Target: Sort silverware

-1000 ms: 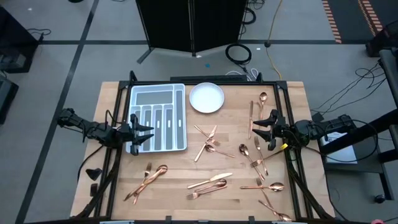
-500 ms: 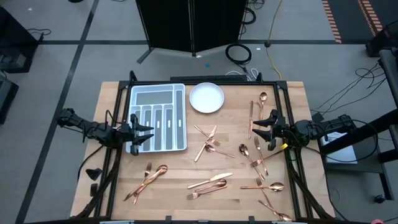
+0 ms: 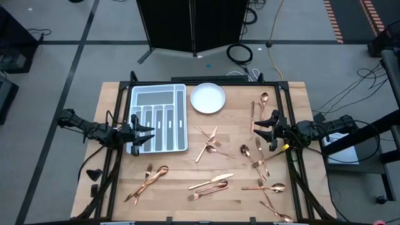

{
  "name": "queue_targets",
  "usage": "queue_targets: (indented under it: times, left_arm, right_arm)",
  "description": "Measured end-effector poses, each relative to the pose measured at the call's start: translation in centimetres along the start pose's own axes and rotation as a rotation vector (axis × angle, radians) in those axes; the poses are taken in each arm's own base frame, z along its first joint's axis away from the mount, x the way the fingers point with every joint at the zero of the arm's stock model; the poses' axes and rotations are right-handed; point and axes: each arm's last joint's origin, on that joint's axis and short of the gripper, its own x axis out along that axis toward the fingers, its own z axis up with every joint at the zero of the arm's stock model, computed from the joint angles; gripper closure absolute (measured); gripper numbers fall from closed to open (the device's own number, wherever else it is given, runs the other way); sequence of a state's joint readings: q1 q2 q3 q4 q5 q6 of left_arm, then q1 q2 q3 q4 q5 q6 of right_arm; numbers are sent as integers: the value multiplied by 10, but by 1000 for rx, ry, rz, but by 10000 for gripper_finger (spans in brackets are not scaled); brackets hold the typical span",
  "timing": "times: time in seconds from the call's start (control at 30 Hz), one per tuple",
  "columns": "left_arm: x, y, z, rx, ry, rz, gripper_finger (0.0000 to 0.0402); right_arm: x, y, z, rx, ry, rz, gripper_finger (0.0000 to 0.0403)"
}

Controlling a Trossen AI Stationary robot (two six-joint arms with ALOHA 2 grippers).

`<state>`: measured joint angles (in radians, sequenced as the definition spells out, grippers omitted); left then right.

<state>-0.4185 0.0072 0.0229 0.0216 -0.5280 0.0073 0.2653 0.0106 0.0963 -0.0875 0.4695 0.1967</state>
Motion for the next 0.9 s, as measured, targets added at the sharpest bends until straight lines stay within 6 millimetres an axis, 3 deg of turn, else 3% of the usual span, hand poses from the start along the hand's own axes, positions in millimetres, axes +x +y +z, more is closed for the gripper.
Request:
queue_targets:
  times: [0.9]
  left_arm:
    - [0,0,0,0,0,0,267]
  right_arm:
    - [0,1,5,-25,-52,1,229]
